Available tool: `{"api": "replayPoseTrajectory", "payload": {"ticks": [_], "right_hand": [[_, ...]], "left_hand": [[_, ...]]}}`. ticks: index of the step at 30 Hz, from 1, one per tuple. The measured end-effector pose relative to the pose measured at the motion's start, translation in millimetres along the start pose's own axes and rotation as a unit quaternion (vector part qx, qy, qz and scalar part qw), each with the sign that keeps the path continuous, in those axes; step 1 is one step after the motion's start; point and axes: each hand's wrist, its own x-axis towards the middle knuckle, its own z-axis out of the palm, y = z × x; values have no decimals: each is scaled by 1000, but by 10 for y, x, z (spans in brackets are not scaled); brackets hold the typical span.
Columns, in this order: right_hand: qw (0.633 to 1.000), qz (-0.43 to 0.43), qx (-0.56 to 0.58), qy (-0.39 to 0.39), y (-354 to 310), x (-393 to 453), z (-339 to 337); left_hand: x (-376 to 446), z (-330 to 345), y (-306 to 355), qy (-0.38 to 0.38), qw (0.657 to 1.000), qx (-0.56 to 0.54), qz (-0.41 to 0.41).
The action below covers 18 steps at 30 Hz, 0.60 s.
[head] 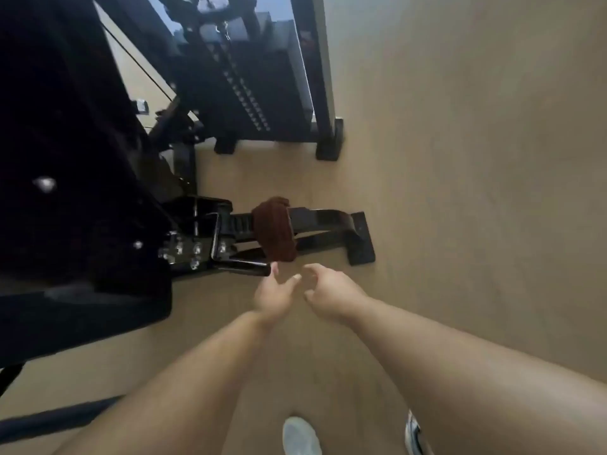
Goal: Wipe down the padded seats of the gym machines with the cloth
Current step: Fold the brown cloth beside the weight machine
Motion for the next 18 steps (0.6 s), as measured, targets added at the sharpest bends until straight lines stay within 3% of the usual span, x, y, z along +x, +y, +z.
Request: {"api": "replayPoseTrajectory", "payload": {"ticks": [5,8,15,18], "right_hand": [[1000,2,-14,-28,515,515,277],[1000,0,-8,-21,777,650,506],[996,41,-27,-71,1373,528,819],[995,81,38,-41,1467,389,763]], "left_hand": [[704,190,140,137,979,-143,-52],[968,213,115,192,967,-151,-68],[1192,182,42,149,973,-168,-44],[1031,246,134,108,961,-241,-88]]}}
